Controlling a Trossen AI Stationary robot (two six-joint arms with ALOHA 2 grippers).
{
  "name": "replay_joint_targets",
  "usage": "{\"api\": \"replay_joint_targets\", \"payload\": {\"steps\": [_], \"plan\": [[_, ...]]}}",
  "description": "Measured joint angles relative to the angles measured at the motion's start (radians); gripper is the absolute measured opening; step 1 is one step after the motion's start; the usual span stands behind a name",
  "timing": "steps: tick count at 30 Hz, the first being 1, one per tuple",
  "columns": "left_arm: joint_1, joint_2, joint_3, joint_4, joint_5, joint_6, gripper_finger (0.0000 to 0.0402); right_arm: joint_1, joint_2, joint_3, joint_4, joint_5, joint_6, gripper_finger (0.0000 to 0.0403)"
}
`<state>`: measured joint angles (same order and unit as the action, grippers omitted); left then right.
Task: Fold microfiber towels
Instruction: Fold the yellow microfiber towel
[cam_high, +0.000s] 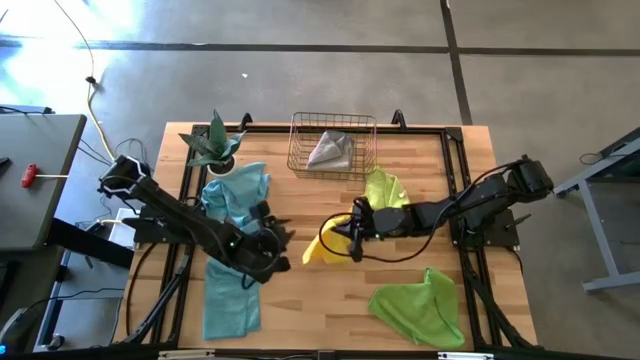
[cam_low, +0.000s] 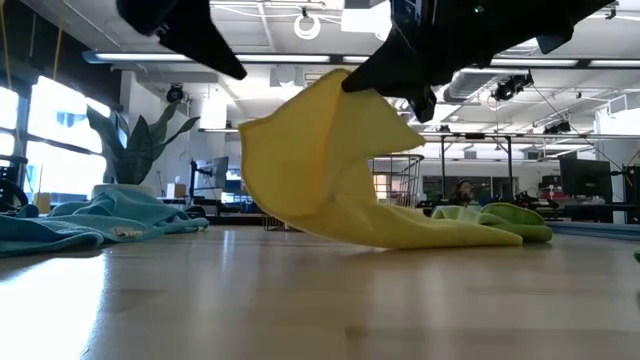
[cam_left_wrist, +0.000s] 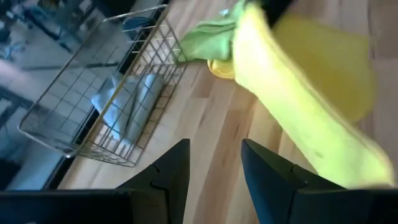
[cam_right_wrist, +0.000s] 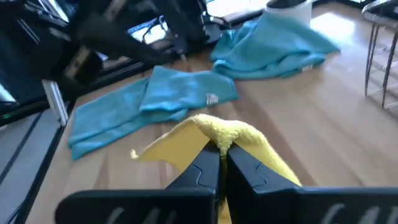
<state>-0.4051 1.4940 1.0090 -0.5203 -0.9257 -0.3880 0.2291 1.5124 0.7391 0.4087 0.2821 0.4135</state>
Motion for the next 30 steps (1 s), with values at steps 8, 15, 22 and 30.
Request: {"api": "replay_joint_targets", "payload": {"steps": [8, 15, 22, 30], "plan": [[0.037, 0.048, 0.002, 0.334, 0.079, 0.242, 0.0133, 0.001, 0.0, 0.0, 0.005, 0.001, -0.03, 0.0001], [0.094, 0.102, 0.001, 0.501, 0.212, 0.321, 0.0133, 0.001, 0.0, 0.0, 0.008, 0.0, -0.033, 0.0], [0.125, 0.154, 0.0, 0.506, 0.206, 0.284, 0.0133, 0.001, 0.0, 0.0, 0.026, 0.0, -0.077, 0.0], [0.124, 0.171, 0.0, 0.427, 0.196, 0.149, 0.0133, 0.001, 0.0, 0.0, 0.026, 0.0, -0.082, 0.0]]}}
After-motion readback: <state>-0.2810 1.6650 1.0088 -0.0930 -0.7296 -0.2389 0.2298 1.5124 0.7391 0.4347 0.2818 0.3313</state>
